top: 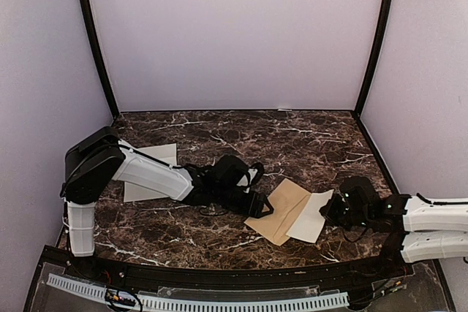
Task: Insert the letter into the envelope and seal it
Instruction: Place the letter in the envelope.
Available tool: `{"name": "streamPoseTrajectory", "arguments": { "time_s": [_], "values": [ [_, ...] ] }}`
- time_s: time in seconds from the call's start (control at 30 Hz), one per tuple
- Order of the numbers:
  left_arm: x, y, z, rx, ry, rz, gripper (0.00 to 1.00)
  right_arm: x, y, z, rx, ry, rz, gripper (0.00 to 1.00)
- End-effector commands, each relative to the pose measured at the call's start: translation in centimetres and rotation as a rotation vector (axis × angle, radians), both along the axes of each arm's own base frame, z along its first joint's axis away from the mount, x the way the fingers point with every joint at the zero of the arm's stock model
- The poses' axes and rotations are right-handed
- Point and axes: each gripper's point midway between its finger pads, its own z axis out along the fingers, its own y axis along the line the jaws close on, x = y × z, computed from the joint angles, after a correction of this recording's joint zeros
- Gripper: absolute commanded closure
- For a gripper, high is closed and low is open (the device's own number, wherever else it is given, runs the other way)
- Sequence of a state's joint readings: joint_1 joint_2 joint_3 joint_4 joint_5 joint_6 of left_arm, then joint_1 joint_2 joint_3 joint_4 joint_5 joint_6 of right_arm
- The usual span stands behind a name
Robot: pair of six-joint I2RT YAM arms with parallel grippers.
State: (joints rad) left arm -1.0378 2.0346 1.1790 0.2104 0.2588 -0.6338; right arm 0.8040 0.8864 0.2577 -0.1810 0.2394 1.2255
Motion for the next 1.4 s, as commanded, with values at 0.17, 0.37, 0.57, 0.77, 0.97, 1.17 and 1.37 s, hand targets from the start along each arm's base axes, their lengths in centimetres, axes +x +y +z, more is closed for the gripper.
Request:
{"name": "streamPoseTrajectory", "arguments": {
  "time_s": [0.17,0.37,0.57,0.77,0.97,1.17,1.37],
  "values": [
    [-3.1,0.2,0.5,-0.039,0.082,-0.059,0.47,0.8,1.7,0.5,0.041,-0.046,0.071,1.00],
    [-5.6,0.9,1.4,-0.066,0.120,-0.077,0.50,0.9,2.6,0.3,0.036,-0.042,0.121,1.00],
    [-7.2,2.3,0.6,-0.049,0.155,-0.071,0.50,0.9,3.7,0.1,0.035,-0.046,0.191,1.00],
    [-6.1,2.3,1.2,-0.018,0.091,-0.050,0.47,1.0,4.4,-0.1,0.040,-0.040,0.228,1.00],
    [-5.0,2.3,0.3,0.036,0.061,-0.016,0.47,1.2,5.2,-0.2,0.040,-0.028,0.260,1.00],
    [-5.2,2.6,-0.9,0.053,0.084,-0.007,0.47,1.4,6.1,-0.5,0.042,-0.009,0.289,1.00],
    [-5.2,3.0,-1.7,0.074,0.087,-0.006,0.49,1.2,6.9,-0.4,0.056,0.019,0.322,1.00]
  ]
}}
